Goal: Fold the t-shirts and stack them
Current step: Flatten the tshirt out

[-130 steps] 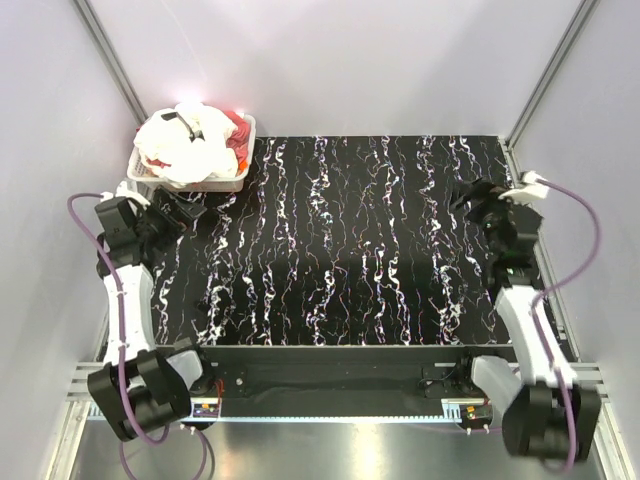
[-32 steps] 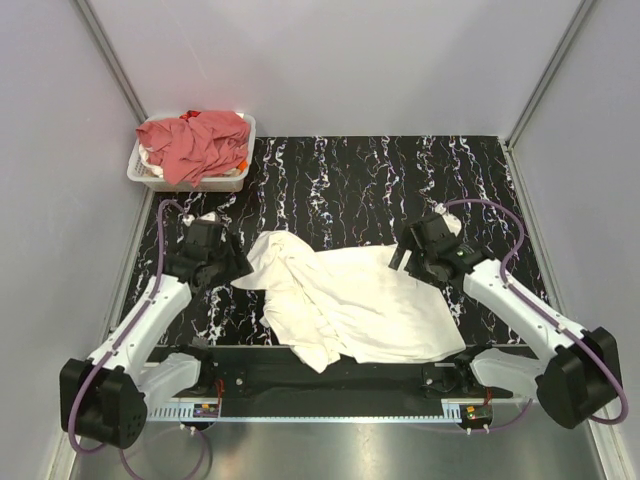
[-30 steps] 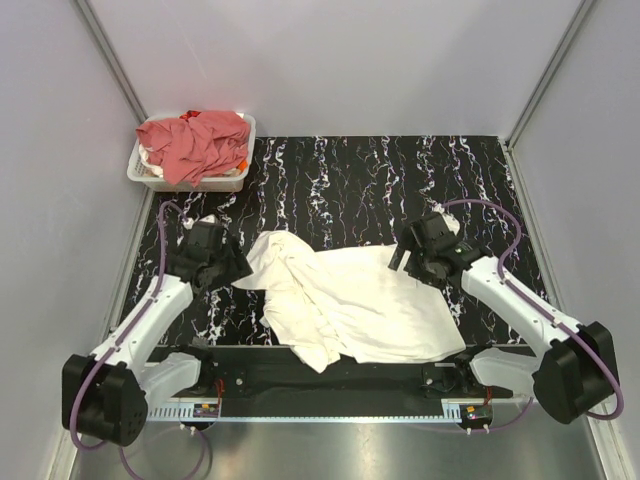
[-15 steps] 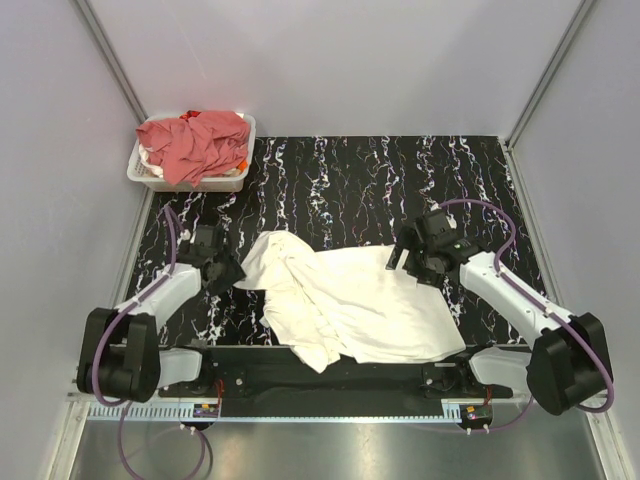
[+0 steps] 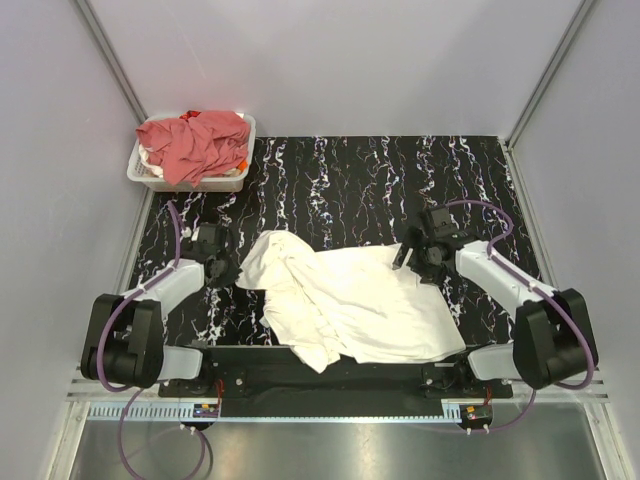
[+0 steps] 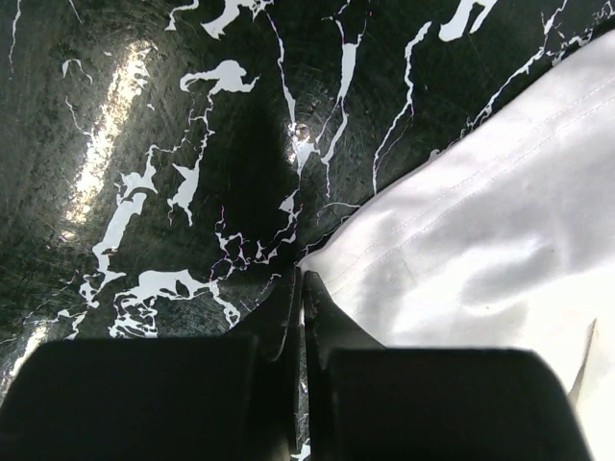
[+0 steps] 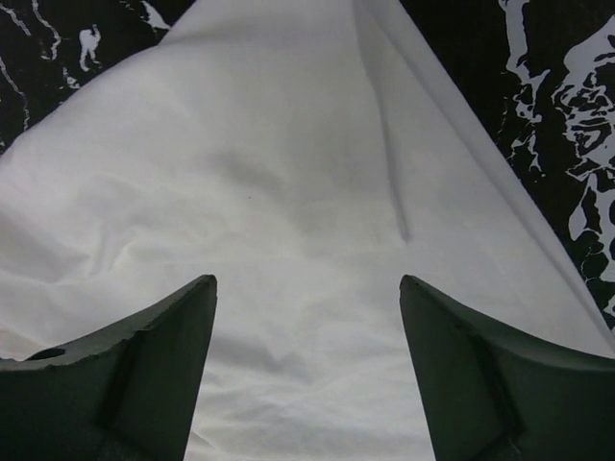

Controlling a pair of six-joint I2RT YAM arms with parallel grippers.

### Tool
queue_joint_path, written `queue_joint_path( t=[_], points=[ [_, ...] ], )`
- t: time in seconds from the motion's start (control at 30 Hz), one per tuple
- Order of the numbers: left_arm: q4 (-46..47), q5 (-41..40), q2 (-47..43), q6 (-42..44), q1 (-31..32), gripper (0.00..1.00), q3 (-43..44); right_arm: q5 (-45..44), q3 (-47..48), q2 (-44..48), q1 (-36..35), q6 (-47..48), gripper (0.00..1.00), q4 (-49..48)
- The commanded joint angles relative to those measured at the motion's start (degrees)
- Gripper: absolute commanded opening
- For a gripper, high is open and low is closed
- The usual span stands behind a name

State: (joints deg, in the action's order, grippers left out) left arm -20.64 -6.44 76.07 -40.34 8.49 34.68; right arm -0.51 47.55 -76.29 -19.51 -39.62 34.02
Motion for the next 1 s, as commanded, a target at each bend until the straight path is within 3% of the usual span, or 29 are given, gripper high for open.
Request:
queue_joint_path(
  t=[0.0, 0.37, 0.63, 0.97],
  points=[
    [1.7, -1.5, 0.1, 0.8, -0.3, 0.0, 0.9, 0.3, 0.9, -3.0, 2.5, 0.2, 0.82, -1.1],
    [2.4, -0.6, -0.5, 1.2, -0.2, 0.0, 0.5, 2.4, -2.7, -8.7, 3.2, -0.9, 0.59, -5.1],
    [2.5, -0.2, -0.8, 1.4, -0.2, 0.0, 0.2, 2.4, -4.7, -11.6, 3.2, -1.0, 0.52, -8.1],
    [2.5, -0.2, -0.9, 1.4, -0.2, 0.0, 0.1, 2.4, -4.8, -7.8, 3.2, -1.2, 0.44, -7.4]
  ],
)
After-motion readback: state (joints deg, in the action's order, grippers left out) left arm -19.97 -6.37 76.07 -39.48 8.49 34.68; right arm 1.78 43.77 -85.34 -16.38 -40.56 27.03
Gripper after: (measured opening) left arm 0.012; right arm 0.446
